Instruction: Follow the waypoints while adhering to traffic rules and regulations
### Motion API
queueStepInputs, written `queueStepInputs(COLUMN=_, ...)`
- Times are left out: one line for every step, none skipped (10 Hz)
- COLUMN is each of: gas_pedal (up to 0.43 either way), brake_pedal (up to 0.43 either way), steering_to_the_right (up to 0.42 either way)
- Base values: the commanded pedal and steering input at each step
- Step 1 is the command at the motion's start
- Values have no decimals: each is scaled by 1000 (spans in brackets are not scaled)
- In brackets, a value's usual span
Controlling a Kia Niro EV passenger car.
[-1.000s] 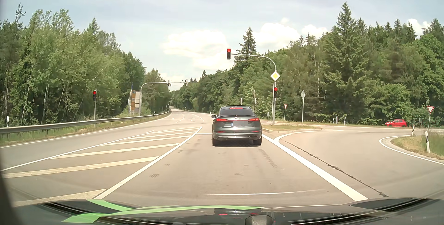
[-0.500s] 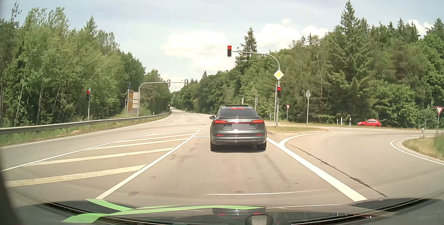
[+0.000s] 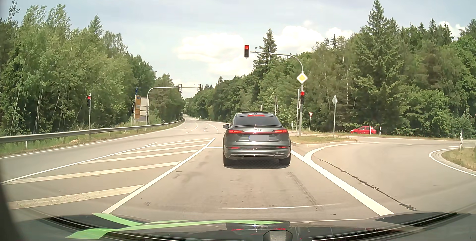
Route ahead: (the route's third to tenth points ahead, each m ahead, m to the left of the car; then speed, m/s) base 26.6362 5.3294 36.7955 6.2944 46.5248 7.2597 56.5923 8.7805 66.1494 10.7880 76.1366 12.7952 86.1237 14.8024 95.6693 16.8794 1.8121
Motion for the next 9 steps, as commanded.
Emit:
queueStepInputs(gas_pedal=0, brake_pedal=140, steering_to_the_right=-14)
queueStepInputs(gas_pedal=0, brake_pedal=134, steering_to_the_right=-14)
queueStepInputs(gas_pedal=0, brake_pedal=128, steering_to_the_right=-13)
queueStepInputs(gas_pedal=0, brake_pedal=128, steering_to_the_right=-13)
queueStepInputs(gas_pedal=0, brake_pedal=128, steering_to_the_right=-13)
queueStepInputs(gas_pedal=0, brake_pedal=116, steering_to_the_right=-13)
queueStepInputs(gas_pedal=0, brake_pedal=116, steering_to_the_right=-14)
queueStepInputs(gas_pedal=0, brake_pedal=110, steering_to_the_right=-14)
queueStepInputs(gas_pedal=0, brake_pedal=104, steering_to_the_right=-13)
